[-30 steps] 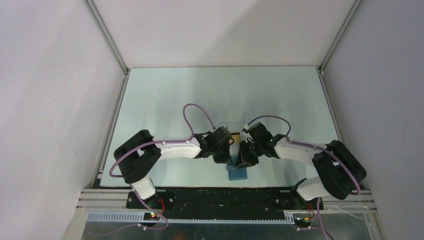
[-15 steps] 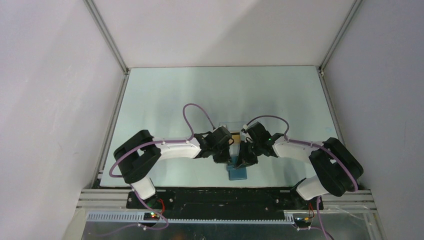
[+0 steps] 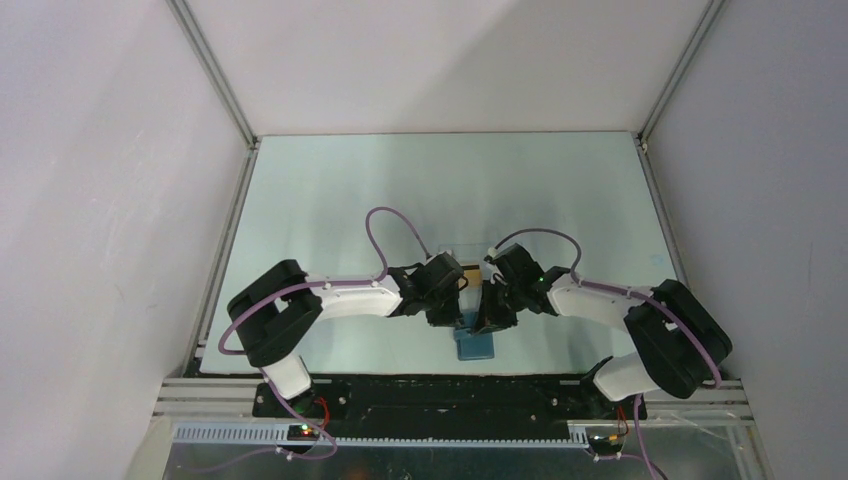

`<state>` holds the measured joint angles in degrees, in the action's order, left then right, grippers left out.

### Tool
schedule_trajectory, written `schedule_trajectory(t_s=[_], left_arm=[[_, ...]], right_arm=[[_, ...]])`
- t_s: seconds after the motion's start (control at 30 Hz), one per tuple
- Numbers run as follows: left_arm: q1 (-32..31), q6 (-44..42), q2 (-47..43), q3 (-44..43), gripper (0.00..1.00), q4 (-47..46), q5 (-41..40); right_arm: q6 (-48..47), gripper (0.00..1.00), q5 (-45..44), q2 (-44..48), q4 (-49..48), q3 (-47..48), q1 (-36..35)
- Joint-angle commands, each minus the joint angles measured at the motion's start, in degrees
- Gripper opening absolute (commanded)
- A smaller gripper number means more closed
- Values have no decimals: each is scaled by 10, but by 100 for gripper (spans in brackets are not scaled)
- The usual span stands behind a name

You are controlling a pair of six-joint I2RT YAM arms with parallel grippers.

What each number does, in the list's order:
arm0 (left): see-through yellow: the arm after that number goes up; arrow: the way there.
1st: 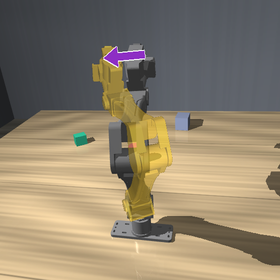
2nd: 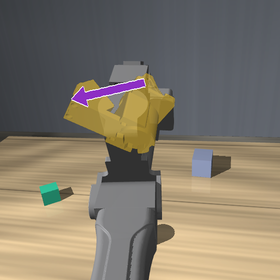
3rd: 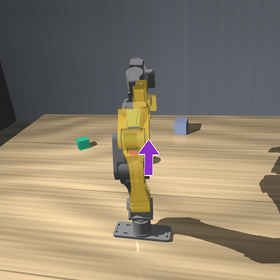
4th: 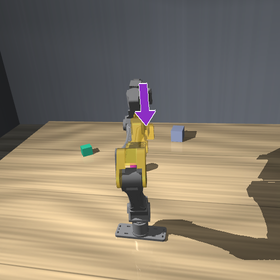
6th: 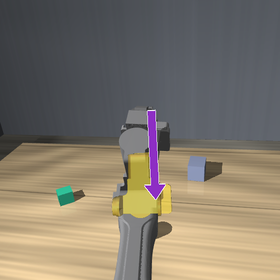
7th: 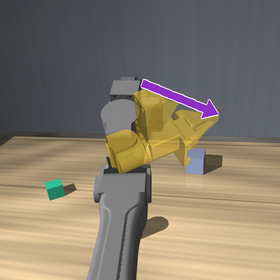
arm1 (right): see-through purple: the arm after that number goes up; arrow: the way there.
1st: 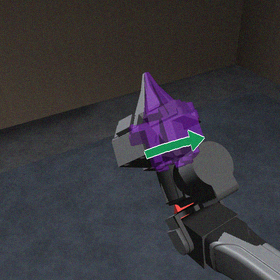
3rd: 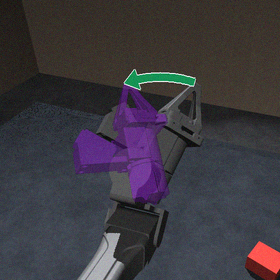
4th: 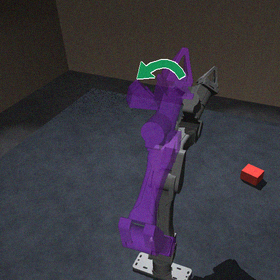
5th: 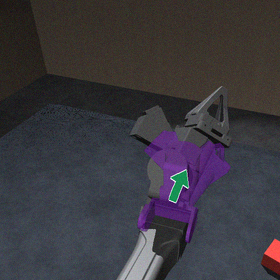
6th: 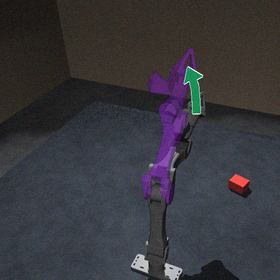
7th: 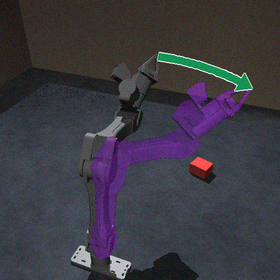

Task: Put the credit cards into the card holder
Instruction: Close the card holder at the center of the board.

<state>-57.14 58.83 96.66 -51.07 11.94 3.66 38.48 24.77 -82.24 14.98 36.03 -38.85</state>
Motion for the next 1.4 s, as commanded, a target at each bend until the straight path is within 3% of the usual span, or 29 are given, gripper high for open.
schedule_trajectory(t_s=[0.0,0.67,1.1,1.37], left_arm=[[-6,-18,20,4,0,26,-16],[-7,-19,17,5,0,26,-17],[-4,-16,-102,-18,9,27,-27],[-21,-16,-68,-35,1,26,18]], right_arm=[[-16,0,-37,26,14,8,4],[-30,0,-73,-10,11,3,-7],[-32,0,-83,-7,15,-3,-13],[-31,0,-84,-5,19,-3,-14]])
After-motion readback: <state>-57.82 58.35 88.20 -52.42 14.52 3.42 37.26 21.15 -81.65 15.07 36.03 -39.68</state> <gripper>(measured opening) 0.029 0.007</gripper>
